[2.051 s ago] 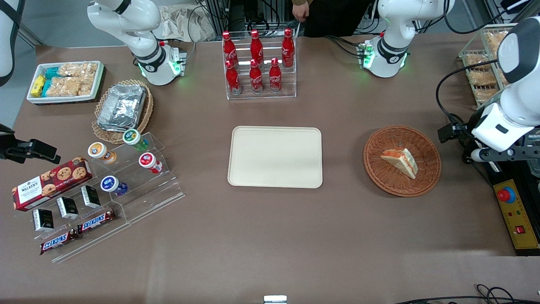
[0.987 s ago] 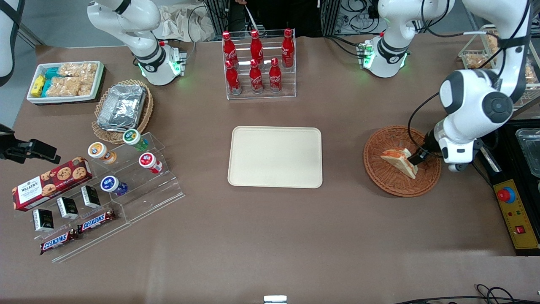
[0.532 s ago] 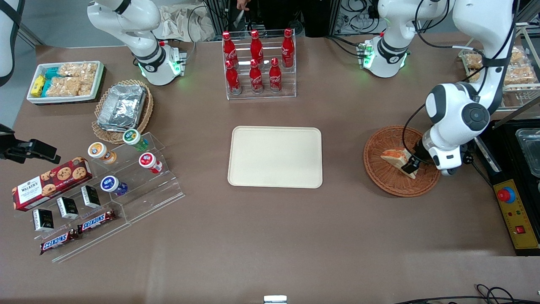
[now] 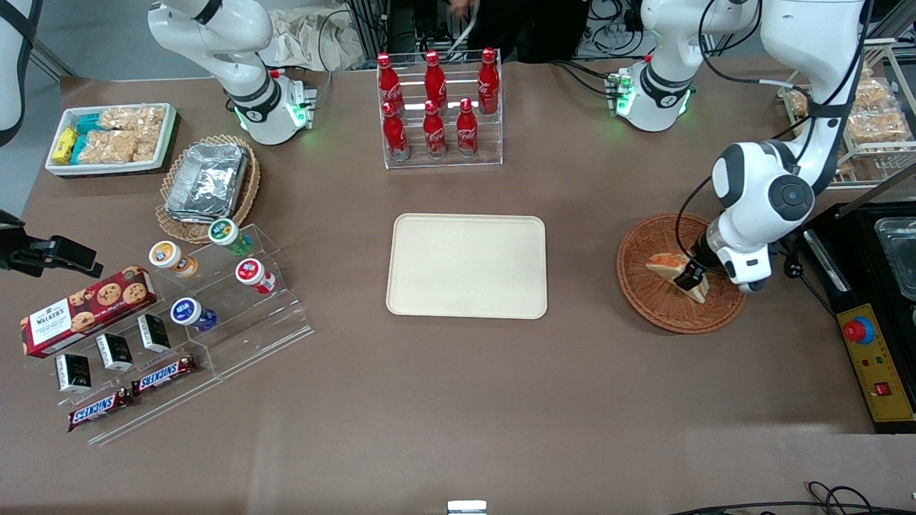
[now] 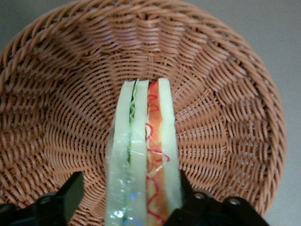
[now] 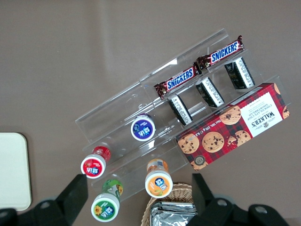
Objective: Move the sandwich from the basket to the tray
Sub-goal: 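Lower the open left gripper around the sandwich and close it, then lift the sandwich out of the basket with the left gripper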
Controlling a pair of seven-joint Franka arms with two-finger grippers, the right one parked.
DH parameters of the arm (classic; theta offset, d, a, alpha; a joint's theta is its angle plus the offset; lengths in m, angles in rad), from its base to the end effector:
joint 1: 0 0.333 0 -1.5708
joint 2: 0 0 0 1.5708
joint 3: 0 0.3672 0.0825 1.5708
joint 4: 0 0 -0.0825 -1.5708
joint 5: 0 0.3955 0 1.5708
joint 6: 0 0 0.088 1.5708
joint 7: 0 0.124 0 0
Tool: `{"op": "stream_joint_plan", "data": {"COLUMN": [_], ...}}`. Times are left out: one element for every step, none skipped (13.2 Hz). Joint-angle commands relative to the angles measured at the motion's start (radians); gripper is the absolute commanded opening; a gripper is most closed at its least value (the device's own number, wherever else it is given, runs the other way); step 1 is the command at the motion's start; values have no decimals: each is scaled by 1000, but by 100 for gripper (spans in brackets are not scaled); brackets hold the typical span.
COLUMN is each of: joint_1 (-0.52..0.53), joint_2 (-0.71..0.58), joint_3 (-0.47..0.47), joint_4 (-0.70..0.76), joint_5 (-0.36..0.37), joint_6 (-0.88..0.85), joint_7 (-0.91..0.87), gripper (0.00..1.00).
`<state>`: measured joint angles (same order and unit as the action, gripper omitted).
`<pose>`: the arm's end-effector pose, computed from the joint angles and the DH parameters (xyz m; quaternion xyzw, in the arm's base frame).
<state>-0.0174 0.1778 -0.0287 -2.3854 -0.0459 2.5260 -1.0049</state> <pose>0.5142 -0.0238 0.2666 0.8780 0.4780 -0.0238 0.0040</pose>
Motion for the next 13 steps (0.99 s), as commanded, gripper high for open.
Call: {"op": "stream_joint_plan", "data": {"joint_1": [-4,-4,-4,-4,-4,-4,-4,-4,-4,-4,-4,-4,-4], "joint_2": [-21,-40,-66,-96,-115,-118,-109,-94,-90,-92,-90,-87,-77], "joint_3": [-43,-45,-45,-45,-46,-46,-65,-75,-82,-89,-95,-96,-97], "joint_4": [-3,3,9,31,70,145,251,343,414,470,527,582,635], "joint_5": [-11,-11,-11,-9,-5,-3,-3,-2,-2,-2,0,0,0], "joint_6": [-24,-41,-62,-117,-194,-295,-437,-549,-623,-683,-744,-807,-847], "joint_7": [-79,-83,-75,-67,-64,-57,-46,-29,-15,17,76,144,199], "gripper": [43,29,18,15,9,9,9,9,10,10,10,12,12]}}
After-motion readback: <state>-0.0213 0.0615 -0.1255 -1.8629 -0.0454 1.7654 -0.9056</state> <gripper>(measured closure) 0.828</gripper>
